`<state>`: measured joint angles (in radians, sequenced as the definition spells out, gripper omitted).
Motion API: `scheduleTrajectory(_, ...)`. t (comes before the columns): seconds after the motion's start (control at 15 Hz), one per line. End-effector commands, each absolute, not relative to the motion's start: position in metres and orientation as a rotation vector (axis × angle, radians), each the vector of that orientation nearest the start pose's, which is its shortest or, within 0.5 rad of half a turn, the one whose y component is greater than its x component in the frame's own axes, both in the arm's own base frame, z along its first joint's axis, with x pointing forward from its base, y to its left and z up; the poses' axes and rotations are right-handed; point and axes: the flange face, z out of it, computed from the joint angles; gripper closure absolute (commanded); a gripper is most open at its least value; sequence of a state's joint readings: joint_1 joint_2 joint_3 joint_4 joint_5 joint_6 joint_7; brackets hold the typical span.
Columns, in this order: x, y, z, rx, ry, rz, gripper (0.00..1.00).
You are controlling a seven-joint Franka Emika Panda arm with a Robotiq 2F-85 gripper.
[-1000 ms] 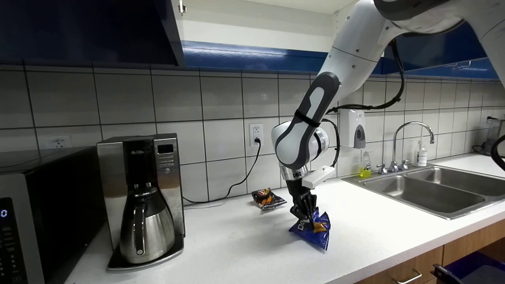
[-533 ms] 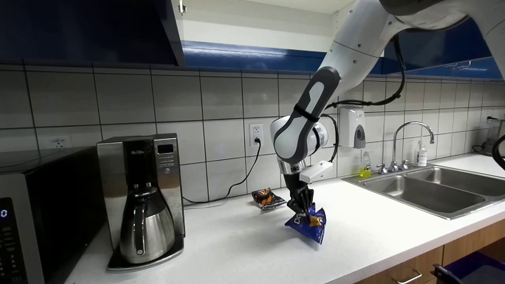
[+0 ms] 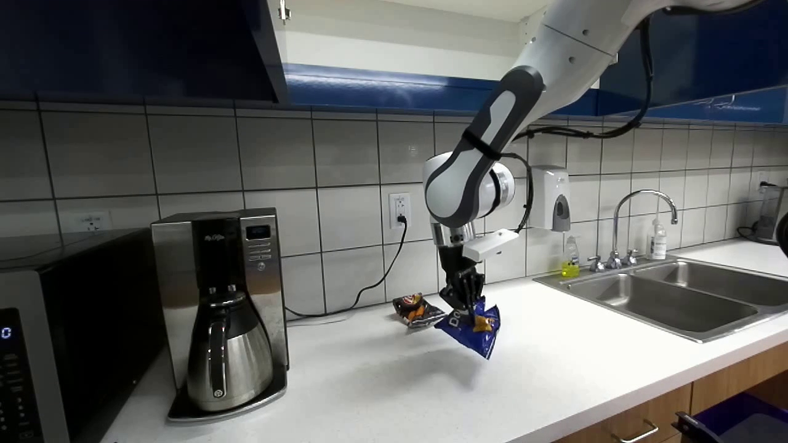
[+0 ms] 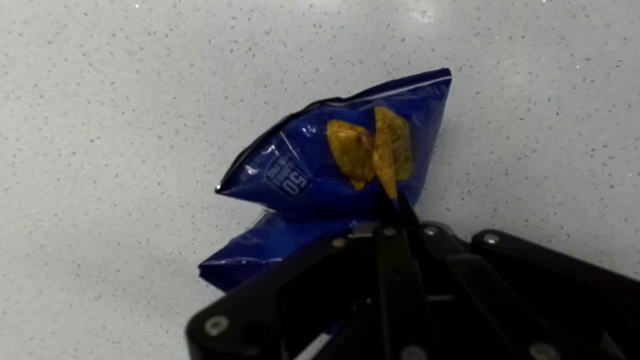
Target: Put the blue packet in the top cabinet
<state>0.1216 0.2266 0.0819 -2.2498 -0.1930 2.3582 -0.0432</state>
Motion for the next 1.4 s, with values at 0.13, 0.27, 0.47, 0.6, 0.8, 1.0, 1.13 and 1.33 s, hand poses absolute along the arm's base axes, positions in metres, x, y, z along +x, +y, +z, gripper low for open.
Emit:
scheduleTrajectory(0.13, 0.483, 0.103, 0.299, -3.185, -0.553, 0.124, 1.0)
scheduleTrajectory(0.27, 0.472, 0.1, 0.308, -3.184, -0.54, 0.116, 1.0)
scheduleTrajectory(0.47, 0.454, 0.097, 0.322, -3.195, -0.532, 0.115, 1.0)
scheduleTrajectory(0.6, 0.442, 0.095, 0.336, -3.204, -0.529, 0.105, 1.0)
scheduleTrajectory(0.8, 0.423, 0.093, 0.364, -3.223, -0.517, 0.068, 1.0)
scheduleTrajectory(1.0, 0.406, 0.092, 0.398, -3.245, -0.509, 0.016, 1.0)
scheduleTrajectory(1.13, 0.394, 0.093, 0.433, -3.268, -0.488, -0.055, 1.0)
scheduleTrajectory(1.33, 0.377, 0.095, 0.49, -3.297, -0.439, -0.175, 1.0)
